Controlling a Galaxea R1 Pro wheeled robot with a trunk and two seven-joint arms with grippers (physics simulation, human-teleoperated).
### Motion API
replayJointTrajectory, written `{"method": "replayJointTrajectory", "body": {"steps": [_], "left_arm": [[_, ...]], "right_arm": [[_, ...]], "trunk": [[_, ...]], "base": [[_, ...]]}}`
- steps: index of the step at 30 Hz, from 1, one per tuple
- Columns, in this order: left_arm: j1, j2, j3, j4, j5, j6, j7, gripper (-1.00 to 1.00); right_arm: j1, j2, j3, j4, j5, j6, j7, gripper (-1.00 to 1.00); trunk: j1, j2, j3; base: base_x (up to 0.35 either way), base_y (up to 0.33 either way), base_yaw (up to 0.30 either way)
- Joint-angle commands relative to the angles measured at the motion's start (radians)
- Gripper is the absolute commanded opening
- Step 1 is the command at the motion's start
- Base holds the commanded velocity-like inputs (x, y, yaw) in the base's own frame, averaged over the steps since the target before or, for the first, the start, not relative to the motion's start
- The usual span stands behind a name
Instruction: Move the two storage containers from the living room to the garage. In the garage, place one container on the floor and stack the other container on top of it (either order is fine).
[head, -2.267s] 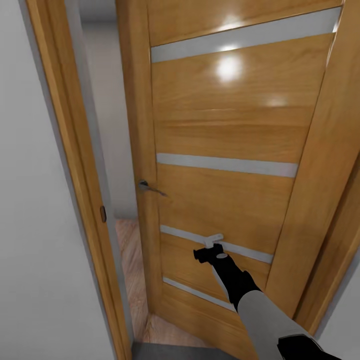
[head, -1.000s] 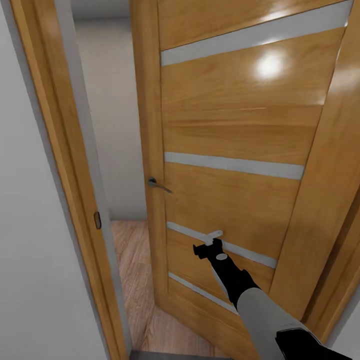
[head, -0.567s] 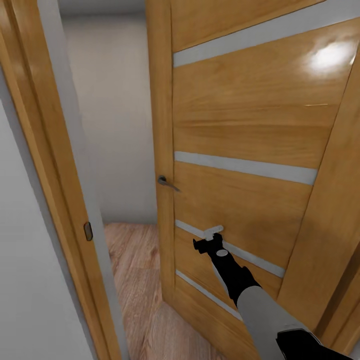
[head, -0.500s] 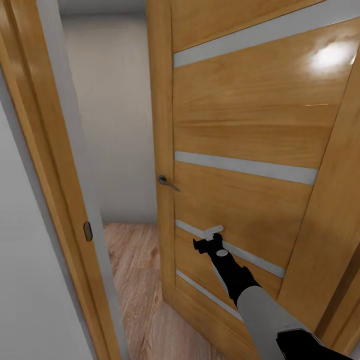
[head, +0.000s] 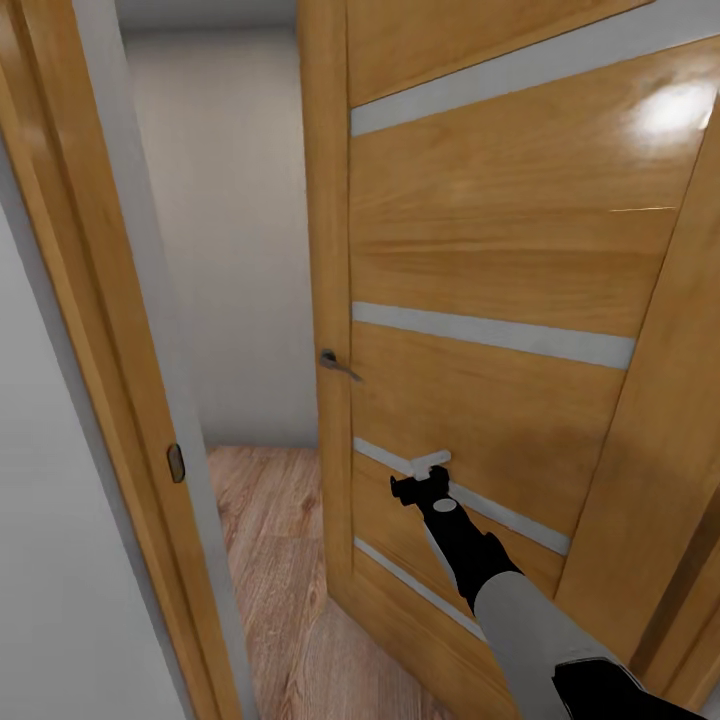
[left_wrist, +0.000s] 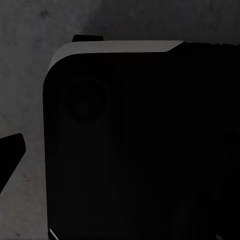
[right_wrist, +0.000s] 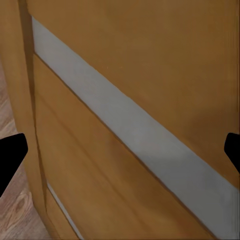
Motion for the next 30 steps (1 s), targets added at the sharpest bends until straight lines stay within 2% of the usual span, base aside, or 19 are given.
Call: {"method": "replayJointTrajectory", "body": {"steps": [1,8,19,23,24,25,30], "left_arm": [[0.0,0.0,0.001,-0.001,0.005,-0.002,0.0,1.0],[0.0,0.0,0.001,0.0,0.005,-0.002,0.0,1.0],[0.0,0.0,0.001,0.0,0.005,-0.002,0.0,1.0],[0.0,0.0,0.001,0.0,0.005,-0.002,0.0,1.0],[0.0,0.0,0.001,0.0,0.005,-0.002,0.0,1.0],[0.0,0.0,0.001,0.0,0.005,-0.002,0.0,1.0],[0.0,0.0,0.001,0.0,0.005,-0.002,0.0,1.0]], "right_arm": [[-0.001,0.0,0.002,-0.005,0.02,0.008,-0.014,1.0],[-0.001,0.0,0.011,-0.013,0.028,0.005,-0.039,1.0],[-0.001,0.0,0.009,-0.003,0.035,0.006,-0.042,1.0],[-0.001,0.0,0.008,0.0,0.096,0.002,-0.052,1.0],[-0.001,0.0,0.008,0.0,0.132,0.002,-0.056,1.0],[-0.001,0.0,0.007,0.0,0.147,0.002,-0.058,1.0],[-0.001,0.0,0.005,0.002,0.166,0.012,-0.058,1.0]], "trunk": [[0.0,-0.001,-0.001],[0.0,-0.001,-0.001],[0.0,-0.001,-0.001],[0.0,-0.001,-0.001],[0.0,-0.001,-0.001],[0.0,-0.001,-0.001],[0.0,-0.001,-0.001]], "base": [[0.0,0.0,0.0],[0.0,0.0,0.0],[0.0,0.0,0.0],[0.0,0.0,0.0],[0.0,0.0,0.0],[0.0,0.0,0.0],[0.0,0.0,0.0]]}}
